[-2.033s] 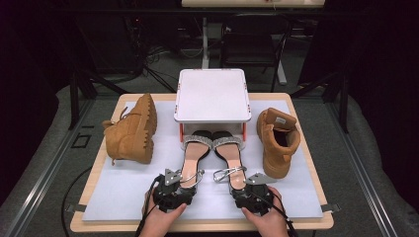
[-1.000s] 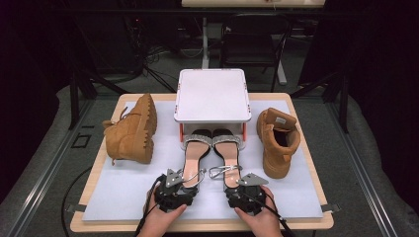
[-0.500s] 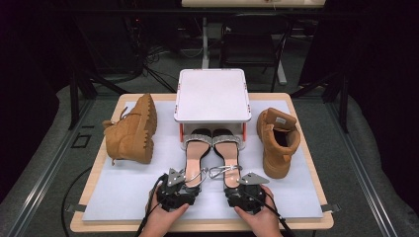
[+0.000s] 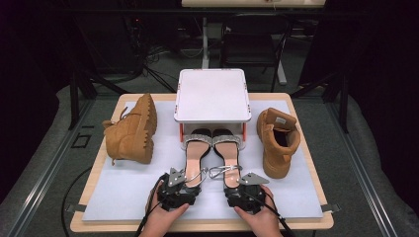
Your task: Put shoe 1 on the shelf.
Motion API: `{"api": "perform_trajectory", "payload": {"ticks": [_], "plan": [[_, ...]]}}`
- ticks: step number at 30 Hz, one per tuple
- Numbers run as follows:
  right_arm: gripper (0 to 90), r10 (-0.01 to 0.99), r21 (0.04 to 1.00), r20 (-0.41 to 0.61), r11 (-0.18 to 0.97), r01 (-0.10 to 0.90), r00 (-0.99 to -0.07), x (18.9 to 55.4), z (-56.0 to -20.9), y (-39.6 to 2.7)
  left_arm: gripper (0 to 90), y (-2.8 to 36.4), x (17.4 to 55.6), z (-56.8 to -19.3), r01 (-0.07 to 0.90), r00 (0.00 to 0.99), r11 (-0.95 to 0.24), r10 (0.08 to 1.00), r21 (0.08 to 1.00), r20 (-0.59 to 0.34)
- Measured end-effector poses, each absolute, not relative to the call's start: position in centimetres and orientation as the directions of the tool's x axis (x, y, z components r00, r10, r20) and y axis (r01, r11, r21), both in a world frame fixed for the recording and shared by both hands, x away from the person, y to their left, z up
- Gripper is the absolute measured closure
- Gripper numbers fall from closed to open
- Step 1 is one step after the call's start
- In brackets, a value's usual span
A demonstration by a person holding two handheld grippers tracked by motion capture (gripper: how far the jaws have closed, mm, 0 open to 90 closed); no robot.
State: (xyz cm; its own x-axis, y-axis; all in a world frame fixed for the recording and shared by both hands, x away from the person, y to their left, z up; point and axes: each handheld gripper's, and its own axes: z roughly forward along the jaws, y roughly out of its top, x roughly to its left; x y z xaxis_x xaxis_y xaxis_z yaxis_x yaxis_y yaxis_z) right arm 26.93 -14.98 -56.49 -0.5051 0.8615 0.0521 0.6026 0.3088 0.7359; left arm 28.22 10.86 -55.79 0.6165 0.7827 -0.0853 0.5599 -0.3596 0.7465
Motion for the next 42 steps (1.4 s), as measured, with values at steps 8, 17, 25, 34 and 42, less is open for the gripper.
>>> {"api": "perform_trajectory", "payload": {"ticks": [8, 17, 25, 34, 42], "plan": [[34.7, 0.859, 0.739, 0.076, 0.292, 0.607, -0.506, 27.1, -56.4, -15.0, 34.9, 10.6, 28.2, -55.7, 0.572, 0.606, -0.349, 0.79, 0.742, -0.094], [34.9, 0.848, 0.715, 0.114, 0.292, 0.635, -0.518, 27.9, -55.1, -15.6, 35.0, 10.7, 29.2, -54.7, 0.579, 0.596, -0.32, 0.793, 0.75, -0.122], [35.0, 0.854, 0.731, 0.153, 0.24, 0.639, -0.497, 29.3, -54.3, -15.7, 35.1, 10.7, 30.8, -54.2, 0.596, 0.586, -0.286, 0.794, 0.751, -0.163], [35.0, 0.862, 0.727, 0.16, 0.228, 0.648, -0.481, 30.6, -54.4, -15.4, 35.2, 10.6, 32.3, -54.3, 0.616, 0.576, -0.269, 0.795, 0.74, -0.19], [35.1, 0.866, 0.722, 0.162, 0.222, 0.655, -0.472, 31.7, -54.6, -15.3, 35.2, 10.5, 33.5, -54.5, 0.612, 0.577, -0.274, 0.796, 0.742, -0.182]]}}
